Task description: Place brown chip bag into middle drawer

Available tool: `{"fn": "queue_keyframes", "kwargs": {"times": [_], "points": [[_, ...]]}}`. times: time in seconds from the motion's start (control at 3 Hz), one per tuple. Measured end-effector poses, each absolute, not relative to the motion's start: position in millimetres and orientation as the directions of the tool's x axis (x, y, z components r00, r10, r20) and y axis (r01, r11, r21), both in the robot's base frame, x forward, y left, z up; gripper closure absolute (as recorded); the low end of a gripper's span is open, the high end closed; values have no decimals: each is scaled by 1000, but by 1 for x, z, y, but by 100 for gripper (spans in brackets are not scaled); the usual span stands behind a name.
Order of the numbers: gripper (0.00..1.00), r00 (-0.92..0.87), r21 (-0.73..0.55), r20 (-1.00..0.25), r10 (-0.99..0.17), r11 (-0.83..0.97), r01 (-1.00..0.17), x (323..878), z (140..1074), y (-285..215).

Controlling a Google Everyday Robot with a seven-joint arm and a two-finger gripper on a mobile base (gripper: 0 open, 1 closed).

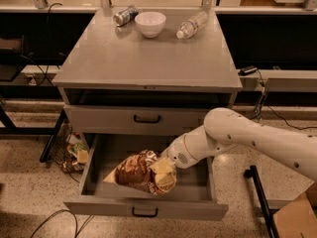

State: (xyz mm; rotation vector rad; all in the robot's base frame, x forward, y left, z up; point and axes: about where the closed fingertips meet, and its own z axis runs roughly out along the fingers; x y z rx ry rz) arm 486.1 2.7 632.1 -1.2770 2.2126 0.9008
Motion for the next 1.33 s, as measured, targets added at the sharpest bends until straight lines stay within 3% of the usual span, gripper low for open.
{"fn": "queue_keyframes", "kwargs": {"times": [0.67, 1.33], "points": [[100, -499, 312, -638, -587, 395, -864, 497, 621, -4], [100, -553, 263, -649, -523, 528, -807, 532, 580, -48]]}}
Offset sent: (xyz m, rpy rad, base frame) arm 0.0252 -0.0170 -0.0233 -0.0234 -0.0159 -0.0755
